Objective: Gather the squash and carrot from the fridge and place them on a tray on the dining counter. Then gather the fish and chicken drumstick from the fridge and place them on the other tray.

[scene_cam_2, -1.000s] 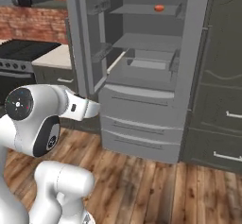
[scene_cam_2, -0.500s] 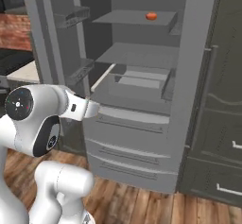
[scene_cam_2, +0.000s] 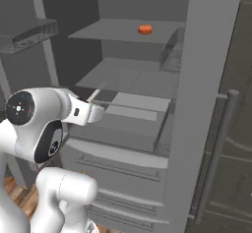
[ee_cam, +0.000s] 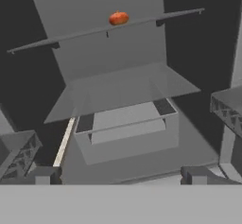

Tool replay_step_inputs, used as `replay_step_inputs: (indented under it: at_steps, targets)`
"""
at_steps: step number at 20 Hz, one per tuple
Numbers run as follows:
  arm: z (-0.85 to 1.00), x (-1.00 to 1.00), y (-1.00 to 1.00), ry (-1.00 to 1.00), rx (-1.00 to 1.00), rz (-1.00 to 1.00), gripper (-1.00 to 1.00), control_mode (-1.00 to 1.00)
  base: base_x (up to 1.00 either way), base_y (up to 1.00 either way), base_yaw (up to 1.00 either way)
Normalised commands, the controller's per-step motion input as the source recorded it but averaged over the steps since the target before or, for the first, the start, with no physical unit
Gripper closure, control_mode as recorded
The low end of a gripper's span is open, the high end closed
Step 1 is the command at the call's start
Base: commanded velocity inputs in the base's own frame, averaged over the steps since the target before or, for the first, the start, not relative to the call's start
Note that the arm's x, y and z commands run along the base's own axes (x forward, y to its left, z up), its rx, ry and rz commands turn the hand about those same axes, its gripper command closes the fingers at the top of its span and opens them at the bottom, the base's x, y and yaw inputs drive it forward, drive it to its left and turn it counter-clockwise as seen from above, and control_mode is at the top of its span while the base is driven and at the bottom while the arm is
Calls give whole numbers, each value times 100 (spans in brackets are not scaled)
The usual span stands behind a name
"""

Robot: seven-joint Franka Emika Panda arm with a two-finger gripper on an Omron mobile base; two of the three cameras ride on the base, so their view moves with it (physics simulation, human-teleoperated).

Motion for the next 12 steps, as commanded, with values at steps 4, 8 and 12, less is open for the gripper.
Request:
replay_step_inputs:
  at_steps: [4, 8, 12]
  targets:
    - [0, 0, 0, 0, 0, 0, -100, 100, 92, -30, 0]
    - [0, 0, 0, 0, 0, 0, -100, 100, 52, -25, 0]
    - [9, 18, -6, 1, 0, 0, -100, -100, 2, 0, 0]
